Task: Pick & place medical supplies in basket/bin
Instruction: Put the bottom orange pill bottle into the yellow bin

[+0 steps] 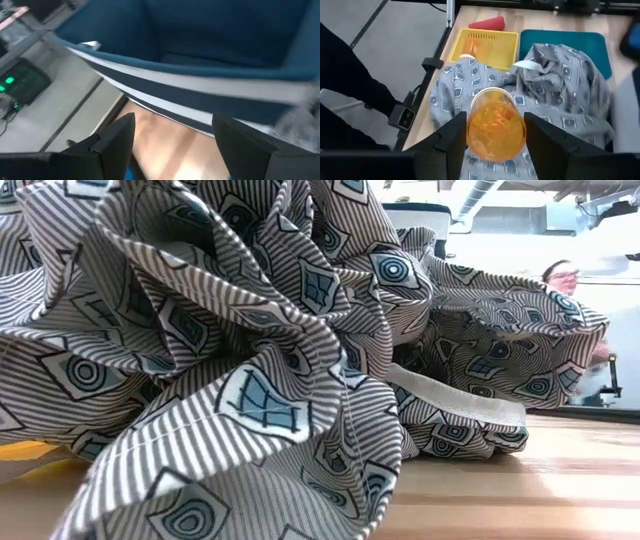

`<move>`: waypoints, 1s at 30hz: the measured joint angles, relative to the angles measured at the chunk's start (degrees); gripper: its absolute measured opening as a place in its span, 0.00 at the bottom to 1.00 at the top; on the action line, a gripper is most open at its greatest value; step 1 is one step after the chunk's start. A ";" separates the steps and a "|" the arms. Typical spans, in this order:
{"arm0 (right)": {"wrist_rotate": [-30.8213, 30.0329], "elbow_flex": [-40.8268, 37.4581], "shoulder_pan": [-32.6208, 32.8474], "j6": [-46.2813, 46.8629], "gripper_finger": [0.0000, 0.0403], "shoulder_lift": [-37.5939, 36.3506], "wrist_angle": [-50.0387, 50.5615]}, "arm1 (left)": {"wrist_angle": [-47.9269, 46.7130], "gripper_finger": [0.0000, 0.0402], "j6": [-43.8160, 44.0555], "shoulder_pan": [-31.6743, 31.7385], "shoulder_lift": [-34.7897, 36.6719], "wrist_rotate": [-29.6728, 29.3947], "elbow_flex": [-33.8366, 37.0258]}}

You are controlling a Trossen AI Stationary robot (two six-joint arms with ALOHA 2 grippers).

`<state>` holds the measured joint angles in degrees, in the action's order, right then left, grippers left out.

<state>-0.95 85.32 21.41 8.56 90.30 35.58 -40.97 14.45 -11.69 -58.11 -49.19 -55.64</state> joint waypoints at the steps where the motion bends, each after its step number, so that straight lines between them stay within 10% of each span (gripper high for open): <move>1: 0.86 0.01 -0.40 -0.68 0.43 1.01 -2.26 | 0.88 0.63 -0.34 1.19 0.00 -0.04 0.00; 14: 7.02 0.11 -3.32 -2.05 0.43 14.92 -30.27 | 7.32 0.63 -3.93 7.39 0.00 -0.07 0.00; 30: 14.72 20.17 -4.45 -12.20 0.43 31.72 -26.18 | 7.65 0.63 -3.51 7.39 0.00 -0.05 0.00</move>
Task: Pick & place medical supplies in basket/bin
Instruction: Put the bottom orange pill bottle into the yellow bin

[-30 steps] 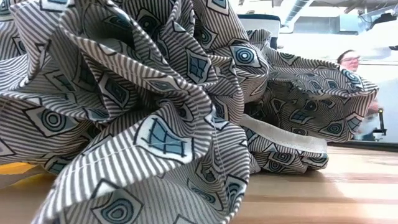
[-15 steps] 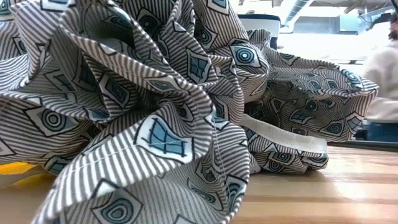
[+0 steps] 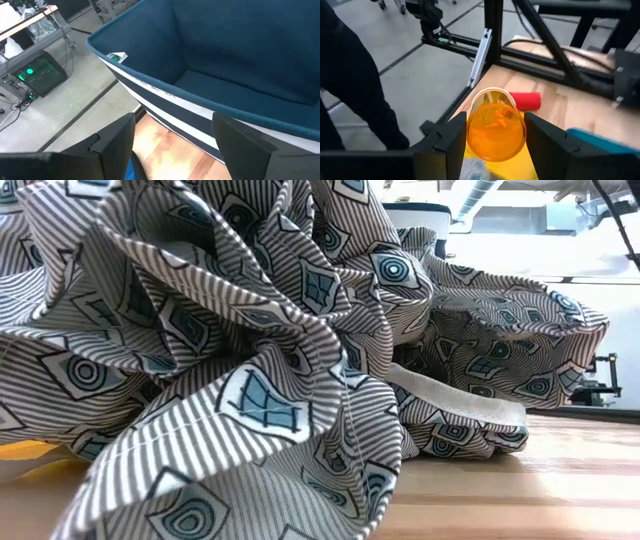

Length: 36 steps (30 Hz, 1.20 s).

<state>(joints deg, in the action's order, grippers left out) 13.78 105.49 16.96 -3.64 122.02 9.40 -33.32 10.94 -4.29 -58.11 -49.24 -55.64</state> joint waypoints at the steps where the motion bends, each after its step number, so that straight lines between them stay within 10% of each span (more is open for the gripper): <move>1: 0.04 1.49 -0.01 -0.50 0.43 1.05 0.84 | -0.02 0.63 0.00 0.00 0.00 -0.01 0.00; 36: -3.50 11.34 -2.38 -12.92 0.46 10.47 13.80 | -0.13 0.63 1.53 -0.02 0.00 0.01 0.00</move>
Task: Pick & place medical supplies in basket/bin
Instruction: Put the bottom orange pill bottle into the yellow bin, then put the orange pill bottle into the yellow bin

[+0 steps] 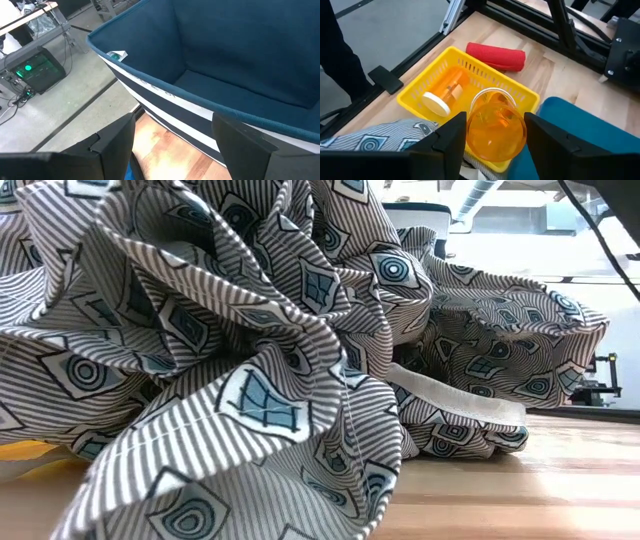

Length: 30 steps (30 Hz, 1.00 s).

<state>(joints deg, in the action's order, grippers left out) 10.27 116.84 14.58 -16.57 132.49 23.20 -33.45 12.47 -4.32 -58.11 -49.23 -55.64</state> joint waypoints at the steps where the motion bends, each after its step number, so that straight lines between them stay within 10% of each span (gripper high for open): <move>1: 0.06 0.00 -0.12 0.00 0.45 0.00 0.29 | 0.00 0.63 0.00 0.00 0.00 0.00 0.00; 30: 1.61 -0.11 -0.89 2.48 0.49 -0.41 3.36 | 0.02 0.63 0.00 0.00 0.00 -0.01 0.00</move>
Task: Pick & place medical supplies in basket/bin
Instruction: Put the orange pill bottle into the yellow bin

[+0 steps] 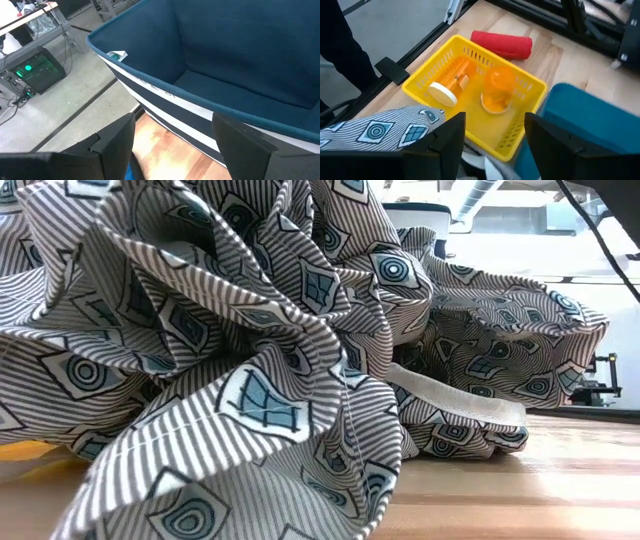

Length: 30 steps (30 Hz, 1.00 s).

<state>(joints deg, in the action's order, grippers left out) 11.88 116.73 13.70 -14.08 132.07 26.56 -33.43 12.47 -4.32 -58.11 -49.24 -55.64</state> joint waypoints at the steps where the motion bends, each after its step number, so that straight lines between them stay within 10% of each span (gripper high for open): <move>1: 0.14 0.00 -0.25 0.94 0.49 -0.15 0.45 | 0.00 0.63 0.01 0.00 0.00 0.01 0.00; 21: -1.95 0.06 8.00 21.45 0.42 -11.20 38.39 | 0.31 0.63 0.00 0.00 -0.02 -0.29 -0.04; 30: -20.97 0.04 14.11 44.47 0.42 -17.21 51.70 | 2.73 0.63 0.22 0.00 -0.02 -0.26 -0.04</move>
<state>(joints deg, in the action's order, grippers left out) -9.09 116.77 27.81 30.39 114.87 78.26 -30.70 12.69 -4.32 -58.13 -49.51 -55.68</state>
